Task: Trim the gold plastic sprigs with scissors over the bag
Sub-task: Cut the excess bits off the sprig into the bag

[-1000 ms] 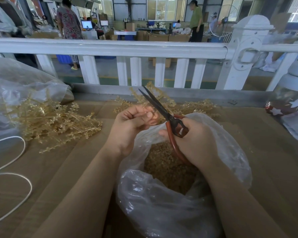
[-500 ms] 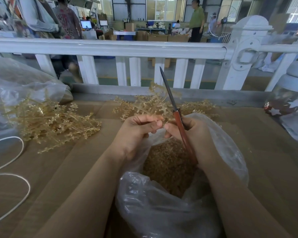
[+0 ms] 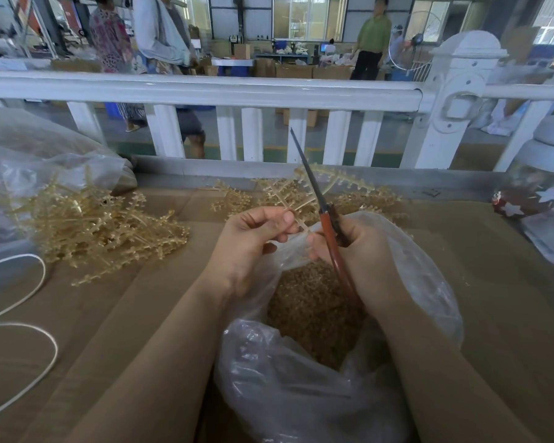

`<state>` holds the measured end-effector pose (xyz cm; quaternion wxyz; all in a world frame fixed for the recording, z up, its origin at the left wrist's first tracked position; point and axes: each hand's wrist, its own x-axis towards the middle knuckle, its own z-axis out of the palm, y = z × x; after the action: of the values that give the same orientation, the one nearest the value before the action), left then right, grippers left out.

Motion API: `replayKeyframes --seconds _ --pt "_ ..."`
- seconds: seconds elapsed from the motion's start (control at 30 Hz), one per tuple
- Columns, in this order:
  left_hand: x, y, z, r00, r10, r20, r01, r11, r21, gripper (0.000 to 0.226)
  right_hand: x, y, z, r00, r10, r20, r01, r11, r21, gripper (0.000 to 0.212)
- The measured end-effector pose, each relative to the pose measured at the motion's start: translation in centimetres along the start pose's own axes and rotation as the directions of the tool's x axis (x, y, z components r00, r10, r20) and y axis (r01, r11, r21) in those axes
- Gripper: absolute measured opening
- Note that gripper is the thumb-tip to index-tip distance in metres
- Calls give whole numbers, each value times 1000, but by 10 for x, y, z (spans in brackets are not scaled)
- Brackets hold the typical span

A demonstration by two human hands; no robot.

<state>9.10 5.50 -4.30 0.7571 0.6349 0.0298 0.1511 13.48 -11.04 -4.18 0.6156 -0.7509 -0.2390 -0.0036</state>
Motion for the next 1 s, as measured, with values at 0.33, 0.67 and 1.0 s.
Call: replayKeyframes --seconds 0.33,0.67,1.0 --pt "1 2 0 989 -30 -145 24 999 -42 3 1 7 -1 994 -83 -77 57 955 -292 50" --pt "0 7 -3 989 -3 -148 -4 999 -49 26 3 16 -2 978 -208 9 148 667 -730 75" --pt "-2 8 -4 1000 -17 -18 14 987 -159 17 6 20 -2 982 -187 11 131 644 -754 77"
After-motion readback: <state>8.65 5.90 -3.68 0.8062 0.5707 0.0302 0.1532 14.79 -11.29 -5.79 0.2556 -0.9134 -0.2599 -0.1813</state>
